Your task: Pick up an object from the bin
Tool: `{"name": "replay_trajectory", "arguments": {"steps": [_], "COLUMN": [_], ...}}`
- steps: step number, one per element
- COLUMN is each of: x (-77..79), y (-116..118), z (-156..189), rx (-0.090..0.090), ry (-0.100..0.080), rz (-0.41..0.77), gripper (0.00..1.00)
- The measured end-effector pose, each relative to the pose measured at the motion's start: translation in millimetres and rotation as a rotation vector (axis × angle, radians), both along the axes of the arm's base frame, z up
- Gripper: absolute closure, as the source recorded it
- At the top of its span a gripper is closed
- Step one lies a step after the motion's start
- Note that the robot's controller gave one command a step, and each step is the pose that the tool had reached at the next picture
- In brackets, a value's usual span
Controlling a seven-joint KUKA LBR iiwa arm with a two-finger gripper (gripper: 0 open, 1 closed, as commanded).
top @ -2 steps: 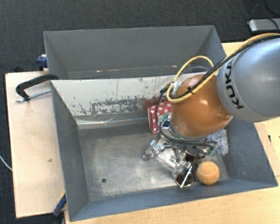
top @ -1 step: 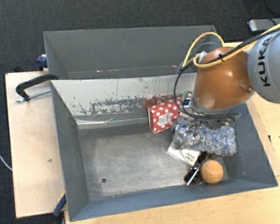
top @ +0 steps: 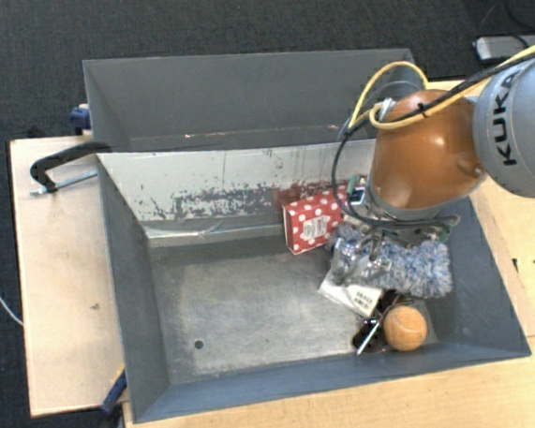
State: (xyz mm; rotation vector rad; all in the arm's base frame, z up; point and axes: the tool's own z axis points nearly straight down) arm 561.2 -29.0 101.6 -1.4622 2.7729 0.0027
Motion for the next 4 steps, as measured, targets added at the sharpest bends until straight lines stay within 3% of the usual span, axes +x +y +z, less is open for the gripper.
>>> {"name": "replay_trajectory", "arguments": {"steps": [1,2,3,4], "x": [-1.8,-19.7,-30.9,-29.9], "y": [10,6,-21,-36], "z": [-6,35,92,128], "rx": [-0.003,-0.001,-0.001,-0.006], "ry": [-0.001,0.006,0.003,-0.005], "rz": [0.059,0.089,0.154,0.163], "gripper": [1.00,1.00,1.00,1.00]}}
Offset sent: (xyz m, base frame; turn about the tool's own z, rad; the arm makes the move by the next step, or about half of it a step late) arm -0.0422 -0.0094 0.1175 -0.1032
